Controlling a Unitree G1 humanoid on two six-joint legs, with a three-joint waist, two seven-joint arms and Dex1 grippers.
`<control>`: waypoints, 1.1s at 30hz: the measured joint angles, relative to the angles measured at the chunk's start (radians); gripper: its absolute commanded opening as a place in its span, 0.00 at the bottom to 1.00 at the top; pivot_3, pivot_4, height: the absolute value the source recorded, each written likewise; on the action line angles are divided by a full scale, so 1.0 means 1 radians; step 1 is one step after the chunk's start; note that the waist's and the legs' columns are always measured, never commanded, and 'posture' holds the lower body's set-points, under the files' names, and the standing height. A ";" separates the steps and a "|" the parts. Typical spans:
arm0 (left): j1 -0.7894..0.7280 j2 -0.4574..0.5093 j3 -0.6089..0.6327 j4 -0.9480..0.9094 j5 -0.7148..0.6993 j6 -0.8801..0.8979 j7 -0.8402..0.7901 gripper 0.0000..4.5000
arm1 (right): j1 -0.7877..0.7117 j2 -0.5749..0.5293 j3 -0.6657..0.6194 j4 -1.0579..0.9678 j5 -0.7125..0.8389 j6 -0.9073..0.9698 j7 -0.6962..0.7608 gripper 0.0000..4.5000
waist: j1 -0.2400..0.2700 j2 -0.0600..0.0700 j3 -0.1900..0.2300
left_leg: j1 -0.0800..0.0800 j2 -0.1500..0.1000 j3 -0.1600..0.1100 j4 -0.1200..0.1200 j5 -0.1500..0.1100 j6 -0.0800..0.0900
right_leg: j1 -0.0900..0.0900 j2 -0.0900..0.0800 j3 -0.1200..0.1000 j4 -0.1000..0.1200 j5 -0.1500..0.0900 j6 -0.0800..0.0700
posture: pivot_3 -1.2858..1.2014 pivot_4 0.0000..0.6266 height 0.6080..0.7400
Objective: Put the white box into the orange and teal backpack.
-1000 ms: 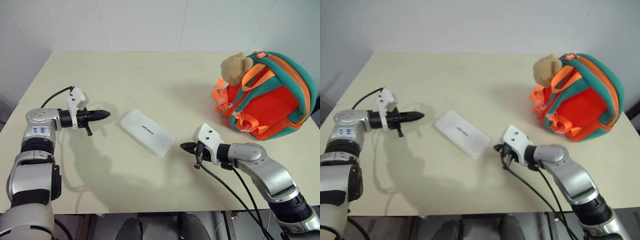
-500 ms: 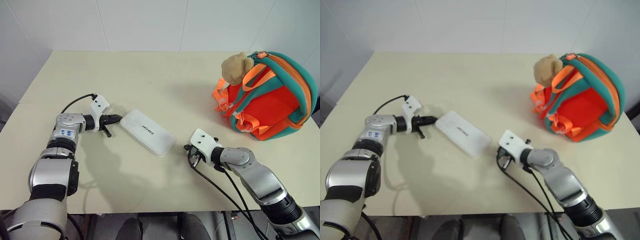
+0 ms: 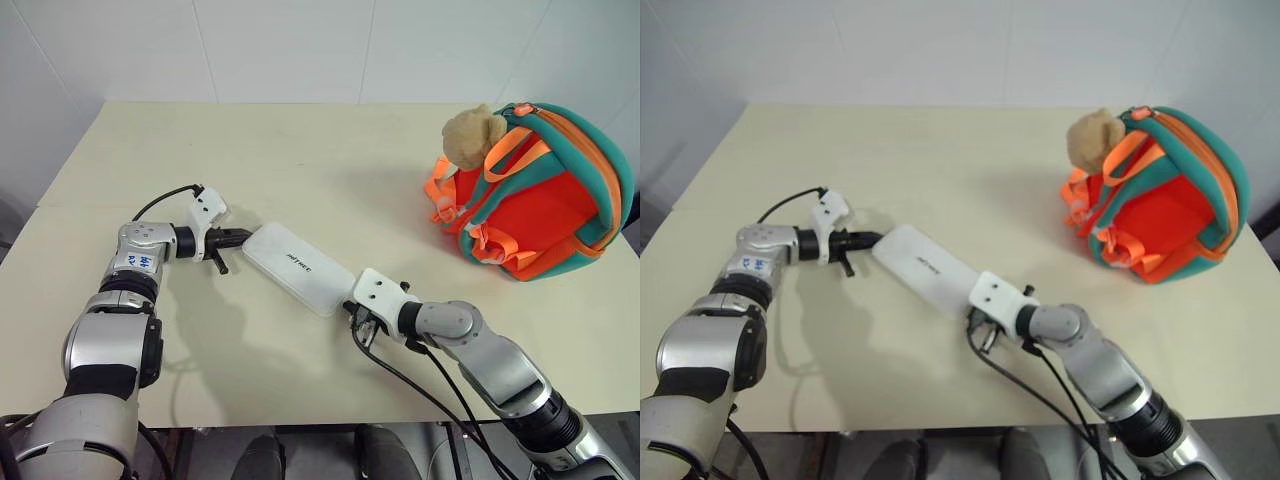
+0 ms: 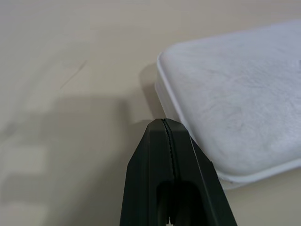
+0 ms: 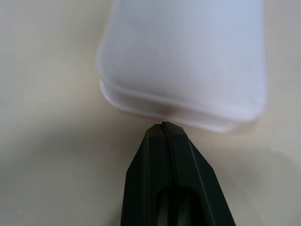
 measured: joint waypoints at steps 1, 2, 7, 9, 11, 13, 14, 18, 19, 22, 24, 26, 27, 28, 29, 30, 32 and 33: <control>0.000 0.003 0.000 0.000 0.000 0.000 -0.005 0.00 | -0.004 0.003 0.000 0.004 0.000 0.000 0.000 0.03 | 0.000 0.000 0.000 | 0.000 0.000 0.000 0.000 0.000 0.000 | 0.000 0.000 0.000 0.000 0.000 0.000 | 0.52 0.24 1.00; 0.000 0.009 0.000 0.000 0.000 0.000 -0.012 0.00 | -0.008 0.010 0.000 0.010 -0.001 -0.001 0.000 0.03 | 0.000 0.000 0.000 | 0.000 0.000 0.000 0.000 0.000 0.000 | 0.000 0.000 0.000 0.000 0.000 0.000 | 0.52 0.24 1.00; 0.001 0.038 0.000 -0.010 0.000 0.000 -0.061 0.00 | -0.032 0.025 0.002 0.047 -0.012 -0.012 0.000 0.03 | -0.001 0.000 0.000 | 0.000 0.000 0.000 0.000 0.000 0.000 | 0.000 0.000 0.000 0.001 0.000 0.000 | 0.52 0.24 1.00; 0.004 0.046 -0.001 -0.015 0.000 0.000 -0.087 0.00 | -0.035 0.022 0.002 0.051 -0.022 -0.013 0.000 0.03 | -0.001 0.000 0.000 | 0.000 0.000 0.000 0.000 0.000 0.000 | 0.000 0.000 0.000 0.001 0.000 0.000 | 0.52 0.24 1.00; 0.009 0.052 -0.002 -0.026 0.000 -0.001 -0.110 0.00 | -0.039 0.016 0.003 0.052 -0.034 -0.014 0.002 0.03 | -0.001 0.000 0.000 | 0.000 0.000 0.000 0.000 0.000 0.000 | 0.000 0.000 0.000 0.001 0.000 0.000 | 0.52 0.24 1.00; 0.022 0.058 -0.003 -0.041 0.000 -0.001 -0.134 0.00 | -0.043 0.008 0.004 0.053 -0.045 -0.014 0.008 0.03 | -0.001 0.000 0.000 | 0.000 0.000 0.000 0.000 0.000 0.000 | 0.000 0.000 0.000 0.001 0.000 0.000 | 0.52 0.24 1.00; 0.033 0.064 -0.004 -0.048 0.000 -0.001 -0.149 0.00 | -0.045 0.004 0.004 0.053 -0.048 -0.014 0.011 0.03 | -0.001 0.000 0.000 | 0.000 0.000 0.000 0.000 0.000 0.000 | 0.000 0.000 0.000 0.001 0.000 0.000 | 0.52 0.24 1.00; 0.057 0.076 -0.007 -0.079 -0.002 -0.001 -0.209 0.00 | -0.051 -0.018 0.003 0.053 -0.058 -0.017 0.028 0.03 | 0.001 0.000 0.000 | 0.000 0.000 0.000 0.000 0.000 0.000 | 0.000 0.000 0.000 0.001 0.000 0.000 | 0.52 0.24 1.00; 0.061 0.078 -0.007 -0.085 -0.002 0.000 -0.220 0.00 | -0.052 -0.020 0.003 0.053 -0.060 -0.017 0.030 0.03 | 0.001 0.000 0.000 | 0.000 0.000 0.000 0.000 0.000 0.000 | 0.000 0.000 0.000 0.001 0.000 0.000 | 0.52 0.24 1.00; 0.084 0.082 -0.008 -0.123 -0.005 0.004 -0.252 0.00 | -0.055 -0.035 0.002 0.053 -0.069 -0.020 0.043 0.03 | 0.000 0.000 0.000 | 0.000 0.000 0.000 0.000 0.000 0.000 | 0.000 0.000 0.000 0.001 0.000 0.000 | 0.52 0.24 1.00; 0.112 0.084 -0.011 -0.173 -0.010 0.017 -0.289 0.00 | -0.064 -0.056 -0.003 0.063 -0.071 -0.028 0.060 0.03 | 0.000 0.000 0.000 | 0.000 0.000 0.000 0.000 0.000 0.000 | 0.000 0.000 0.000 0.001 0.000 0.000 | 0.52 0.24 1.00; 0.140 0.084 -0.013 -0.211 -0.015 0.033 -0.317 0.00 | -0.068 -0.067 -0.008 0.071 -0.075 -0.035 0.070 0.03 | -0.001 0.000 0.000 | 0.000 0.000 0.000 0.000 0.000 0.000 | 0.000 0.000 0.000 0.001 0.000 0.000 | 0.52 0.24 1.00; 0.152 0.085 -0.012 -0.235 -0.020 0.042 -0.325 0.00 | -0.071 -0.070 -0.009 0.076 -0.077 -0.038 0.073 0.03 | -0.001 0.000 0.000 | 0.000 0.000 0.000 0.000 0.000 0.000 | 0.000 0.000 0.000 0.001 0.000 0.000 | 0.52 0.24 1.00; 0.160 0.085 -0.013 -0.253 -0.023 0.050 -0.330 0.00 | -0.073 -0.074 -0.010 0.079 -0.077 -0.040 0.077 0.03 | 0.000 0.000 0.000 | 0.000 0.000 0.000 0.000 0.000 0.000 | 0.000 0.000 0.000 0.001 0.000 0.000 | 0.52 0.24 1.00; 0.178 0.085 -0.013 -0.289 -0.026 0.065 -0.337 0.00 | -0.077 -0.079 -0.010 0.084 -0.078 -0.044 0.083 0.03 | -0.001 0.000 0.000 | 0.000 0.000 0.000 0.000 0.000 0.000 | 0.000 0.000 0.000 0.001 0.000 0.000 | 0.52 0.24 1.00; 0.197 0.086 -0.013 -0.322 -0.032 0.081 -0.343 0.00 | -0.080 -0.081 -0.012 0.087 -0.079 -0.047 0.086 0.03 | -0.001 0.000 0.000 | 0.000 0.000 0.000 0.000 0.000 0.000 | 0.000 0.000 0.000 0.001 0.000 0.000 | 0.52 0.24 1.00; 0.236 0.087 -0.012 -0.389 -0.050 0.118 -0.353 0.00 | -0.081 -0.083 -0.015 0.088 -0.083 -0.050 0.089 0.03 | -0.001 0.000 0.000 | 0.000 0.000 0.000 0.000 0.000 0.000 | 0.000 0.000 0.000 0.001 0.000 0.000 | 0.52 0.24 1.00; 0.254 0.088 -0.012 -0.426 -0.056 0.138 -0.355 0.00 | -0.081 -0.084 -0.019 0.088 -0.087 -0.050 0.089 0.03 | -0.001 0.000 0.000 | 0.000 0.000 0.000 0.000 0.000 0.000 | 0.000 0.000 0.000 0.001 0.000 0.000 | 0.52 0.24 1.00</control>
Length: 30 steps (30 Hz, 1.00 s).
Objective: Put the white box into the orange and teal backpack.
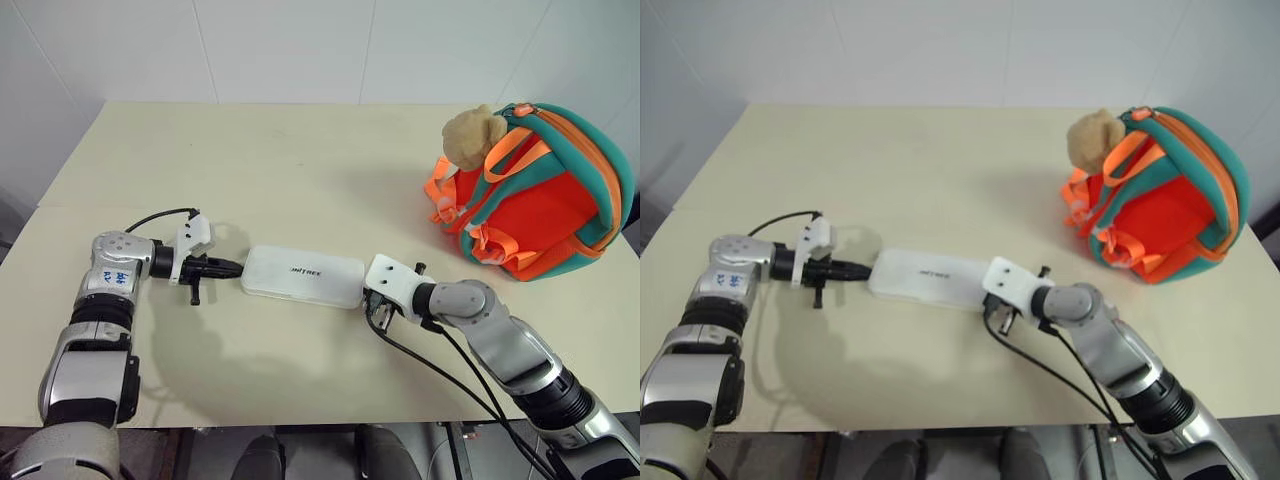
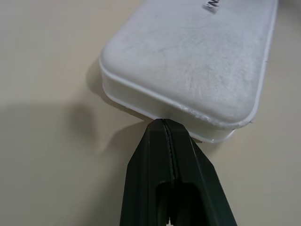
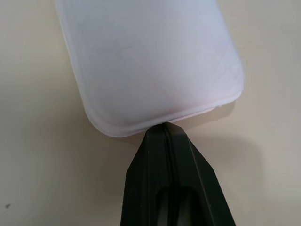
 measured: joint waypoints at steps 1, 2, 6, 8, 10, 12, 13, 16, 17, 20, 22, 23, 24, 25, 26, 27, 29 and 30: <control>0.014 0.000 0.000 -0.027 -0.005 0.015 -0.001 0.00 | 0.000 -0.002 -0.002 0.001 -0.002 0.000 0.001 0.03 | 0.000 0.000 0.000 | 0.000 0.000 0.000 0.000 0.000 0.000 | 0.000 0.000 0.000 0.000 0.000 0.000 | 0.52 0.24 1.00; 0.034 0.002 0.000 -0.066 -0.009 0.033 -0.002 0.00 | 0.000 -0.003 -0.003 0.001 -0.003 0.000 0.003 0.03 | 0.000 0.000 0.000 | 0.000 0.000 0.000 0.000 0.000 0.000 | 0.000 0.000 0.000 0.000 0.000 0.000 | 0.52 0.24 1.00; 0.126 0.017 0.001 -0.239 -0.040 0.123 -0.003 0.00 | 0.001 -0.019 -0.006 0.000 -0.002 0.000 0.030 0.03 | -0.001 0.000 0.000 | 0.000 0.000 0.000 0.000 0.000 0.000 | 0.000 0.000 0.000 0.000 0.000 0.000 | 0.52 0.24 1.00; 0.167 0.028 0.001 -0.316 -0.053 0.169 -0.002 0.00 | 0.002 -0.024 -0.010 -0.002 -0.002 0.000 0.044 0.03 | -0.001 0.000 0.000 | 0.000 0.000 0.000 0.000 0.000 0.000 | 0.000 0.000 0.000 0.000 0.000 0.000 | 0.52 0.24 1.00; 0.206 0.036 0.003 -0.390 -0.064 0.215 0.002 0.00 | 0.004 -0.028 -0.014 -0.004 -0.001 0.000 0.059 0.03 | -0.001 0.000 0.000 | 0.000 0.000 0.000 0.000 0.000 0.000 | 0.000 0.000 0.000 0.000 0.000 0.000 | 0.52 0.24 1.00; 0.233 0.040 0.008 -0.441 -0.070 0.254 0.012 0.00 | 0.004 -0.029 -0.019 -0.004 -0.001 0.000 0.068 0.03 | 0.000 0.000 0.000 | 0.000 0.000 0.000 0.000 0.000 0.000 | 0.000 0.000 0.001 0.000 0.000 0.000 | 0.52 0.24 1.00; 0.251 0.044 0.010 -0.471 -0.072 0.273 0.017 0.00 | 0.004 -0.030 -0.020 -0.005 -0.001 0.000 0.074 0.03 | 0.000 0.000 0.000 | 0.000 0.000 0.000 0.000 0.000 0.000 | 0.000 0.000 0.001 0.000 0.000 0.000 | 0.52 0.24 1.00; 0.305 0.054 0.015 -0.562 -0.090 0.327 0.030 0.00 | 0.011 -0.037 -0.022 -0.011 -0.001 0.000 0.095 0.03 | -0.001 0.000 0.000 | 0.000 0.000 0.000 0.000 0.000 0.000 | 0.000 0.000 0.001 0.000 0.000 0.000 | 0.52 0.24 1.00; 0.314 0.057 0.016 -0.578 -0.092 0.339 0.033 0.00 | 0.011 -0.037 -0.023 -0.012 -0.001 0.000 0.097 0.03 | -0.001 0.000 0.000 | 0.000 0.000 0.000 0.000 0.000 0.000 | 0.000 0.000 0.001 0.000 0.000 0.000 | 0.52 0.24 1.00; 0.338 0.061 0.021 -0.614 -0.103 0.369 0.044 0.00 | 0.011 -0.037 -0.023 -0.012 -0.001 0.000 0.104 0.03 | -0.001 0.000 0.000 | 0.000 0.000 0.000 0.000 0.000 0.000 | 0.000 0.000 0.001 0.000 0.000 0.000 | 0.52 0.24 1.00; 0.352 0.064 0.022 -0.640 -0.110 0.393 0.049 0.00 | 0.011 -0.037 -0.025 -0.012 -0.001 0.000 0.107 0.03 | -0.001 0.000 0.000 | 0.000 0.000 0.000 0.000 0.000 0.000 | 0.000 0.000 0.001 0.000 0.000 0.000 | 0.52 0.24 1.00; 0.358 0.065 0.022 -0.648 -0.113 0.400 0.052 0.00 | 0.011 -0.037 -0.026 -0.012 -0.001 0.000 0.107 0.03 | -0.001 0.000 0.000 | 0.000 0.000 0.000 0.000 0.000 0.000 | 0.000 0.000 0.001 0.000 0.000 0.000 | 0.52 0.24 1.00; 0.361 0.066 0.023 -0.653 -0.116 0.406 0.054 0.00 | 0.011 -0.037 -0.027 -0.012 -0.001 0.000 0.108 0.03 | 0.000 0.000 0.000 | 0.000 0.000 0.000 0.000 0.000 0.001 | 0.000 0.000 0.001 0.000 0.000 0.000 | 0.52 0.24 1.00; 0.366 0.067 0.023 -0.663 -0.117 0.412 0.056 0.00 | 0.011 -0.038 -0.028 -0.012 -0.001 0.000 0.109 0.03 | -0.001 0.000 0.000 | 0.000 0.000 0.000 0.000 0.000 0.001 | 0.000 0.000 0.001 0.000 0.000 0.000 | 0.52 0.24 1.00; 0.371 0.068 0.023 -0.673 -0.118 0.415 0.058 0.00 | 0.011 -0.039 -0.029 -0.012 -0.001 0.000 0.112 0.03 | 0.000 0.000 0.000 | 0.000 0.000 0.000 0.000 0.000 0.001 | 0.000 0.000 0.001 0.000 0.000 0.000 | 0.52 0.24 1.00; 0.374 0.068 0.023 -0.677 -0.121 0.417 0.060 0.00 | 0.013 -0.039 -0.032 -0.013 -0.001 0.000 0.117 0.03 | 0.000 0.000 0.000 | 0.000 0.000 0.000 0.000 0.000 0.001 | 0.000 0.000 0.001 0.000 0.000 0.000 | 0.52 0.24 1.00; 0.375 0.068 0.023 -0.680 -0.123 0.423 0.064 0.00 | 0.018 -0.039 -0.038 -0.021 0.000 0.001 0.120 0.03 | 0.000 0.000 0.000 | 0.000 0.000 0.000 0.000 0.000 0.001 | 0.000 0.000 0.001 0.000 0.000 0.000 | 0.52 0.24 1.00; 0.376 0.069 0.023 -0.681 -0.123 0.424 0.064 0.00 | 0.020 -0.039 -0.040 -0.025 0.000 0.002 0.122 0.03 | 0.000 0.000 0.000 | 0.000 0.000 0.000 0.000 0.000 0.001 | 0.000 0.000 0.001 0.000 0.000 0.000 | 0.52 0.24 1.00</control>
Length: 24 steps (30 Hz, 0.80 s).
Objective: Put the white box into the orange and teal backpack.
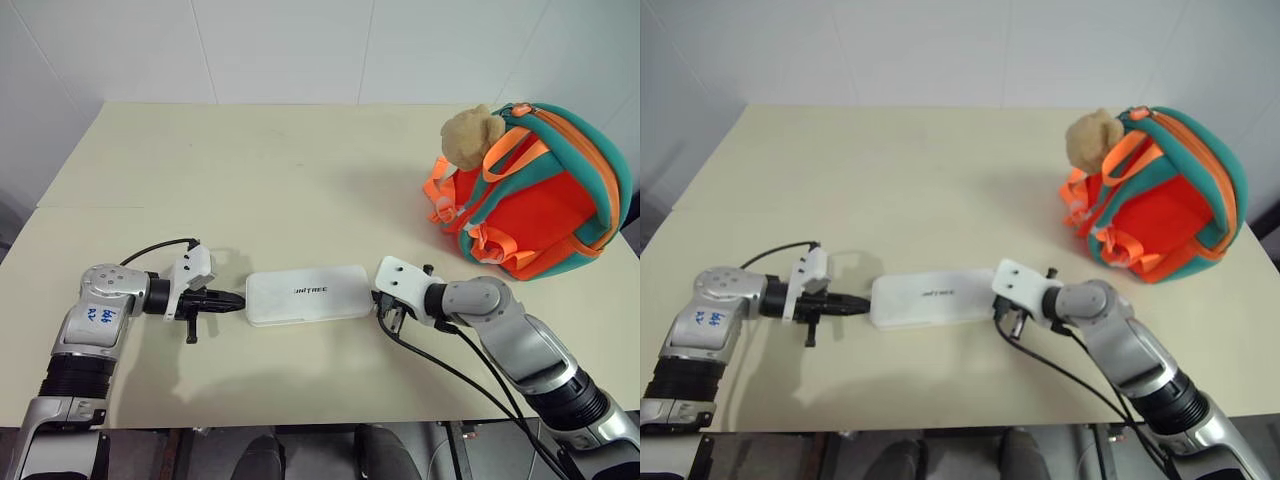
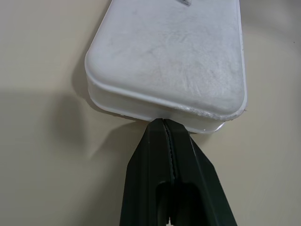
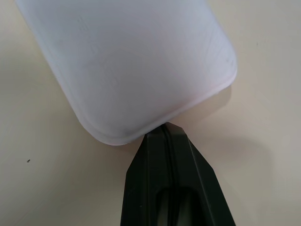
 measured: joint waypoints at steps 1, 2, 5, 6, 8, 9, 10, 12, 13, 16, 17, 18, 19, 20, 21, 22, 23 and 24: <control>0.001 0.001 0.000 -0.001 -0.001 0.001 0.001 0.00 | 0.004 0.000 -0.002 -0.004 0.000 0.001 0.002 0.03 | 0.000 0.000 0.000 | 0.000 0.000 0.000 0.000 0.000 0.000 | 0.000 0.000 0.000 0.000 0.000 0.000 | 0.52 0.24 1.00; 0.002 0.001 0.000 -0.001 -0.002 0.001 0.002 0.00 | 0.008 0.000 -0.003 -0.007 0.000 0.002 0.003 0.03 | 0.000 0.000 0.000 | 0.000 0.000 0.000 0.000 0.000 0.000 | 0.000 0.000 0.000 0.000 0.000 0.000 | 0.52 0.24 1.00; 0.005 -0.001 0.002 -0.003 -0.005 0.001 0.011 0.00 | 0.019 0.000 -0.004 -0.013 0.000 0.003 0.004 0.03 | 0.000 0.000 0.000 | 0.000 0.000 0.000 0.000 0.000 0.000 | 0.000 0.000 0.000 0.000 0.000 0.000 | 0.52 0.24 1.00; 0.005 -0.003 0.007 -0.003 -0.007 0.001 0.018 0.00 | 0.023 -0.001 -0.006 -0.014 0.000 0.003 0.005 0.03 | 0.000 0.000 0.000 | 0.000 0.000 0.000 0.000 0.000 0.000 | 0.000 0.000 0.000 0.000 0.000 0.000 | 0.52 0.24 1.00; 0.006 -0.010 0.008 -0.003 -0.012 0.000 0.030 0.00 | 0.029 -0.006 -0.012 -0.017 0.000 0.002 0.006 0.03 | 0.000 0.000 0.000 | 0.000 0.000 0.000 0.001 0.000 0.000 | 0.000 0.000 0.000 0.001 0.000 0.000 | 0.52 0.24 1.00; 0.007 -0.012 0.008 -0.003 -0.014 0.000 0.033 0.00 | 0.032 -0.009 -0.014 -0.019 0.000 0.001 0.007 0.03 | 0.001 0.000 0.000 | 0.000 0.000 0.000 0.001 0.000 0.000 | 0.000 0.000 0.000 0.001 0.000 0.000 | 0.52 0.24 1.00; 0.009 -0.012 0.008 -0.004 -0.020 0.001 0.037 0.00 | 0.035 -0.014 -0.015 -0.019 0.000 -0.002 0.009 0.03 | 0.002 0.000 0.000 | 0.000 0.000 0.000 0.001 0.000 0.000 | 0.000 0.000 0.000 0.001 0.000 0.000 | 0.52 0.24 1.00; 0.020 -0.011 0.009 -0.016 -0.029 0.004 0.044 0.00 | 0.044 -0.021 -0.022 -0.020 0.000 -0.013 0.011 0.03 | 0.002 0.000 0.000 | 0.000 0.000 0.000 0.001 0.000 0.000 | 0.000 0.000 0.000 0.000 0.000 0.000 | 0.52 0.24 1.00; 0.028 -0.010 0.009 -0.030 -0.033 0.009 0.048 0.00 | 0.047 -0.027 -0.023 -0.021 0.000 -0.021 0.013 0.03 | 0.002 0.000 0.000 | 0.000 0.000 0.000 0.001 0.000 0.000 | 0.000 0.000 0.000 0.000 0.000 0.000 | 0.52 0.24 1.00; 0.043 -0.010 0.008 -0.051 -0.047 0.018 0.061 0.00 | 0.058 -0.043 -0.028 -0.021 0.001 -0.046 0.014 0.03 | 0.003 0.000 0.000 | 0.000 0.000 0.000 0.000 0.000 0.000 | 0.000 0.000 0.000 0.000 0.000 0.000 | 0.52 0.24 1.00; 0.048 -0.007 0.008 -0.062 -0.054 0.026 0.065 0.00 | 0.063 -0.049 -0.029 -0.021 0.002 -0.055 0.016 0.03 | 0.003 0.000 0.000 | 0.000 0.000 0.000 0.000 0.000 0.000 | 0.000 0.000 0.000 0.000 0.000 0.000 | 0.52 0.24 1.00; 0.053 -0.003 0.008 -0.073 -0.061 0.030 0.067 0.00 | 0.066 -0.056 -0.030 -0.021 0.005 -0.061 0.019 0.03 | 0.002 0.000 0.000 | 0.000 0.000 0.000 0.000 0.000 0.000 | 0.000 0.000 0.000 0.000 0.000 0.000 | 0.52 0.24 1.00; 0.056 0.000 0.008 -0.081 -0.067 0.033 0.069 0.00 | 0.071 -0.064 -0.032 -0.021 0.009 -0.068 0.025 0.03 | 0.002 0.000 0.000 | 0.000 0.000 0.000 0.000 0.000 0.000 | 0.000 0.000 0.000 0.000 0.000 0.000 | 0.52 0.24 1.00; 0.058 0.005 0.008 -0.085 -0.073 0.036 0.075 0.00 | 0.076 -0.072 -0.033 -0.021 0.012 -0.074 0.029 0.03 | 0.002 0.000 0.000 | 0.000 0.000 0.000 0.000 0.000 0.000 | 0.000 0.000 0.000 0.000 0.000 0.000 | 0.52 0.24 1.00; 0.059 0.010 0.011 -0.085 -0.081 0.038 0.081 0.00 | 0.081 -0.081 -0.034 -0.019 0.012 -0.077 0.030 0.03 | 0.002 0.000 0.000 | 0.000 0.000 0.000 0.000 0.000 0.000 | 0.000 0.000 0.000 0.000 0.000 0.000 | 0.52 0.24 1.00; 0.060 0.014 0.020 -0.084 -0.087 0.040 0.089 0.00 | 0.084 -0.086 -0.041 -0.017 0.012 -0.085 0.030 0.03 | 0.002 0.000 0.000 | 0.000 0.000 0.000 0.000 0.000 0.000 | 0.000 0.000 0.000 0.000 0.000 0.000 | 0.52 0.24 1.00; 0.062 0.025 0.030 -0.083 -0.096 0.041 0.098 0.00 | 0.085 -0.090 -0.051 -0.012 0.012 -0.095 0.030 0.03 | 0.002 0.000 0.000 | 0.000 0.000 0.000 0.001 0.000 0.000 | 0.000 0.000 0.000 0.000 0.000 0.000 | 0.52 0.24 1.00; 0.063 0.037 0.037 -0.080 -0.100 0.042 0.102 0.00 | 0.085 -0.096 -0.060 -0.010 0.012 -0.100 0.030 0.03 | 0.001 0.000 0.000 | 0.000 0.000 0.000 0.001 0.000 0.000 | 0.000 0.000 0.000 0.000 0.000 0.000 | 0.52 0.24 1.00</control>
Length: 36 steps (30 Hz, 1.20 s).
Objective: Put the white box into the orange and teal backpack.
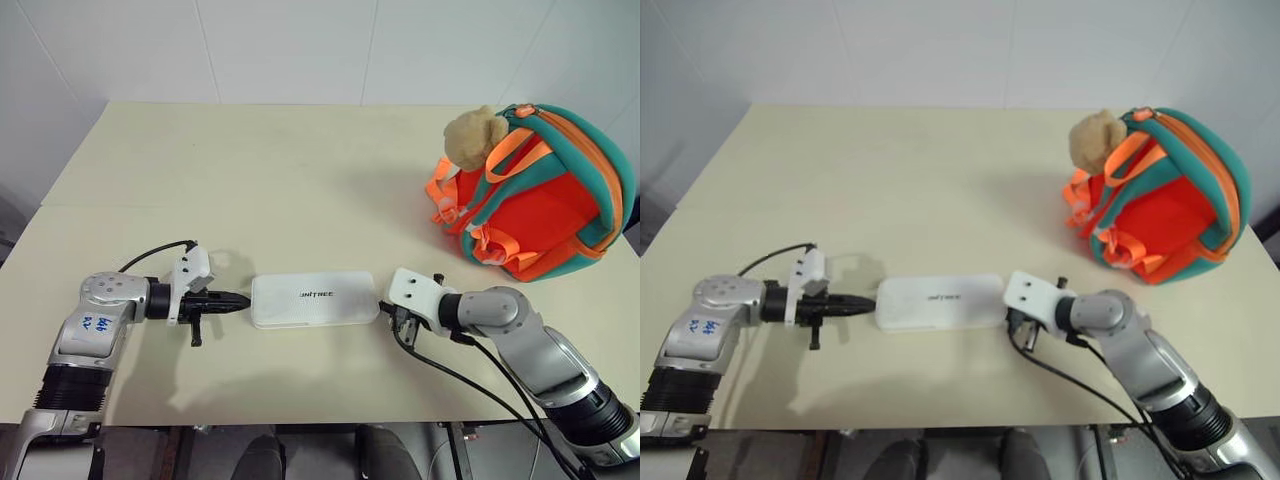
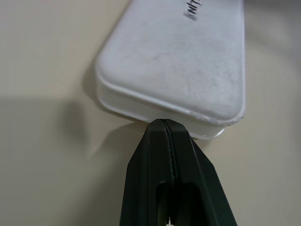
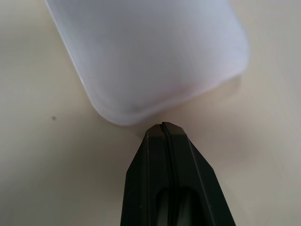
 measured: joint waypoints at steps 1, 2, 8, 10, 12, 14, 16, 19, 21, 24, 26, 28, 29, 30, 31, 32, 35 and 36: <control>0.000 0.009 0.006 0.002 -0.002 0.000 0.004 0.00 | 0.000 -0.005 -0.007 0.005 0.000 -0.005 0.000 0.03 | -0.001 0.000 0.000 | 0.000 0.000 0.000 0.000 0.000 0.000 | 0.000 0.000 0.000 0.000 0.000 0.000 | 0.52 0.24 1.00; 0.000 0.014 0.011 0.006 -0.003 -0.002 0.009 0.00 | -0.001 -0.006 -0.010 0.014 -0.001 -0.013 0.000 0.10 | -0.002 0.000 0.000 | 0.000 0.000 0.000 0.000 0.000 0.000 | 0.000 0.000 0.000 0.000 0.000 0.000 | 0.52 0.24 1.00; 0.008 0.014 0.012 0.020 -0.006 -0.015 0.047 0.00 | -0.019 -0.003 -0.010 0.038 -0.002 -0.037 -0.008 0.52 | -0.001 0.000 0.000 | 0.000 0.000 0.000 0.000 0.000 0.000 | 0.000 0.000 0.000 -0.001 0.000 0.000 | 0.52 0.24 1.00; 0.006 0.013 0.020 0.042 -0.006 -0.018 0.080 0.00 | -0.029 -0.003 -0.012 0.054 -0.005 -0.044 -0.016 0.66 | -0.001 0.000 0.000 | 0.000 0.000 0.000 0.000 0.000 0.000 | 0.000 0.000 0.000 0.000 0.000 0.000 | 0.52 0.24 1.00; -0.006 0.005 0.043 0.060 -0.008 -0.018 0.124 0.00 | -0.030 -0.005 -0.016 0.080 -0.011 -0.053 -0.022 0.81 | 0.000 0.000 0.000 | 0.000 0.000 0.000 0.000 0.000 0.000 | 0.000 0.000 0.000 0.000 0.000 0.000 | 0.52 0.24 1.00; -0.041 -0.028 0.076 0.068 -0.029 -0.015 0.173 0.00 | -0.035 -0.008 -0.033 0.096 -0.013 -0.062 -0.023 0.97 | 0.005 0.000 0.000 | 0.000 0.000 0.000 0.000 0.000 0.000 | 0.000 0.000 0.000 0.000 0.000 0.000 | 0.52 0.24 1.00; -0.075 -0.067 0.116 0.069 -0.065 0.005 0.232 0.00 | -0.038 -0.012 -0.043 0.111 -0.016 -0.069 -0.024 0.99 | 0.011 0.000 0.000 | 0.000 0.000 0.000 0.000 0.000 0.000 | 0.000 0.000 0.000 0.000 0.000 0.000 | 0.52 0.24 1.00; -0.080 -0.075 0.142 0.042 -0.123 0.099 0.268 0.12 | -0.038 -0.012 -0.043 0.118 -0.017 -0.085 -0.024 1.00 | 0.010 0.000 0.000 | 0.000 0.000 0.000 0.000 0.000 0.000 | 0.000 0.000 0.000 -0.001 0.000 0.000 | 0.52 0.24 1.00; -0.078 -0.073 0.148 0.017 -0.160 0.199 0.291 0.26 | -0.042 -0.012 -0.043 0.129 -0.018 -0.094 -0.024 1.00 | 0.007 0.000 0.000 | 0.000 0.000 0.000 0.000 0.000 0.000 | 0.000 0.000 0.000 -0.001 0.000 0.000 | 0.52 0.24 1.00; -0.063 -0.069 0.149 -0.009 -0.191 0.282 0.307 0.46 | -0.046 -0.012 -0.043 0.142 -0.022 -0.105 -0.024 1.00 | 0.004 0.000 0.000 | 0.000 0.000 0.000 0.000 0.000 0.000 | 0.000 0.000 0.000 -0.001 0.000 0.000 | 0.52 0.24 1.00; -0.050 -0.066 0.155 -0.039 -0.209 0.342 0.328 0.60 | -0.048 -0.012 -0.044 0.147 -0.022 -0.110 -0.024 1.00 | 0.002 0.000 0.000 | 0.000 0.000 0.000 0.000 0.000 0.000 | 0.000 0.000 0.000 0.000 0.000 0.000 | 0.52 0.24 1.00; -0.031 -0.058 0.164 -0.068 -0.229 0.388 0.347 0.75 | -0.048 -0.012 -0.044 0.152 -0.024 -0.122 -0.024 1.00 | 0.000 0.000 0.000 | 0.000 0.000 0.000 0.000 0.000 0.000 | 0.000 0.000 0.000 0.000 0.000 0.000 | 0.52 0.24 1.00; -0.018 -0.046 0.164 -0.080 -0.235 0.407 0.354 0.82 | -0.049 -0.015 -0.044 0.155 -0.024 -0.127 -0.024 1.00 | -0.001 0.000 0.000 | 0.000 0.000 0.000 0.000 0.000 0.000 | 0.000 0.000 0.000 0.000 0.000 0.000 | 0.52 0.24 1.00; -0.004 -0.038 0.165 -0.091 -0.238 0.421 0.358 0.88 | -0.049 -0.017 -0.044 0.157 -0.024 -0.130 -0.025 1.00 | -0.002 0.000 0.000 | 0.000 0.000 0.000 0.000 0.000 0.000 | 0.000 0.000 0.000 0.000 0.000 0.000 | 0.52 0.24 1.00; 0.017 -0.031 0.167 -0.110 -0.243 0.442 0.363 0.95 | -0.049 -0.018 -0.050 0.164 -0.025 -0.133 -0.026 1.00 | -0.002 0.000 0.000 | 0.000 0.000 0.000 0.000 0.000 0.000 | 0.000 0.000 0.000 -0.001 0.000 0.000 | 0.52 0.24 1.00; 0.028 -0.031 0.167 -0.119 -0.251 0.461 0.368 0.99 | -0.049 -0.019 -0.055 0.172 -0.027 -0.136 -0.028 1.00 | -0.001 0.000 0.000 | 0.000 0.000 0.000 0.000 0.000 0.000 | 0.000 0.000 0.000 -0.001 0.000 0.000 | 0.52 0.24 1.00; 0.059 -0.031 0.176 -0.155 -0.287 0.510 0.379 0.99 | -0.049 -0.020 -0.058 0.184 -0.042 -0.149 -0.040 1.00 | 0.000 0.000 0.000 | 0.000 0.000 0.000 0.000 0.000 0.000 | 0.000 0.000 0.000 -0.001 0.000 0.000 | 0.52 0.24 1.00; 0.066 -0.031 0.189 -0.167 -0.304 0.530 0.379 0.99 | -0.049 -0.020 -0.058 0.185 -0.045 -0.151 -0.046 1.00 | 0.001 0.000 0.000 | 0.000 0.000 0.000 0.000 0.000 0.000 | 0.000 0.000 0.000 -0.001 0.000 0.000 | 0.52 0.24 1.00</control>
